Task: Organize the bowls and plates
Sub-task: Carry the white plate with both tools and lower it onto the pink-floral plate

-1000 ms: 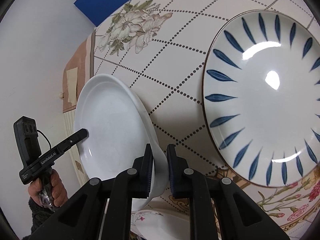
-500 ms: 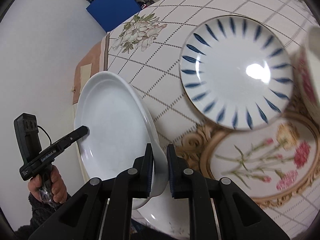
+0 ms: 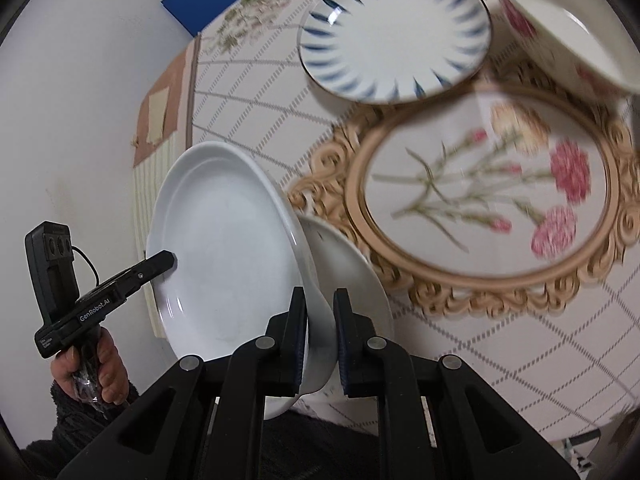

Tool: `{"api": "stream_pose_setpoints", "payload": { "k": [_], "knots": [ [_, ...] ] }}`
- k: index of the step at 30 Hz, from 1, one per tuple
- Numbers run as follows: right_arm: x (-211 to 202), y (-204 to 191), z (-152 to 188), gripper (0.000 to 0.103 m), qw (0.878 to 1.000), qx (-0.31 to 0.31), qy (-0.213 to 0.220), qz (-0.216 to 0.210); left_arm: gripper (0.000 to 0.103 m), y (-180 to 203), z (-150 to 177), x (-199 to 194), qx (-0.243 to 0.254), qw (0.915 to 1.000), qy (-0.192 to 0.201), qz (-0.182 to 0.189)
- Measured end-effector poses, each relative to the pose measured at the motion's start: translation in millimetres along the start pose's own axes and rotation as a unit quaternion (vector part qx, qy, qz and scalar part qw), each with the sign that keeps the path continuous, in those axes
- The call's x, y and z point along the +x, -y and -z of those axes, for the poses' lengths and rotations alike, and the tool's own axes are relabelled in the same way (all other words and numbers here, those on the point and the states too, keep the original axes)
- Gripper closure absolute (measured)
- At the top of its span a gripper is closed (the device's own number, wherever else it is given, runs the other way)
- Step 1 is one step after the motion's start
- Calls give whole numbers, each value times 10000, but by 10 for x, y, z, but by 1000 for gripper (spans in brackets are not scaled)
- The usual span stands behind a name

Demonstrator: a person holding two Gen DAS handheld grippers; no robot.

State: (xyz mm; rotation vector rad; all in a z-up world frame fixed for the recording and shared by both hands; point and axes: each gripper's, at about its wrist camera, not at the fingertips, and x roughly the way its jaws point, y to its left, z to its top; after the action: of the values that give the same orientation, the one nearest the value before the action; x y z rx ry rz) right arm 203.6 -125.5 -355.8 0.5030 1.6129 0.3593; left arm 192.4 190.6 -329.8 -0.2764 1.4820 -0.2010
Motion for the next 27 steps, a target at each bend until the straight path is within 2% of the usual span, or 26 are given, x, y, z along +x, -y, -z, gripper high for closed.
{"api": "stream_pose_setpoints", "payload": {
  "k": [15,22,27],
  "knots": [
    [301,315,348,88,9995,139,-217,194,82,-1,327,427,75,9989,-406,-208],
    [411,312,362,88,9993,107,-254,247,81,-16,383,526,140,9982,-456,-366],
    [452,221,366,88,9985,-130,-260,459,80,-31,420,624,140,9972,-540,-505]
  ]
}}
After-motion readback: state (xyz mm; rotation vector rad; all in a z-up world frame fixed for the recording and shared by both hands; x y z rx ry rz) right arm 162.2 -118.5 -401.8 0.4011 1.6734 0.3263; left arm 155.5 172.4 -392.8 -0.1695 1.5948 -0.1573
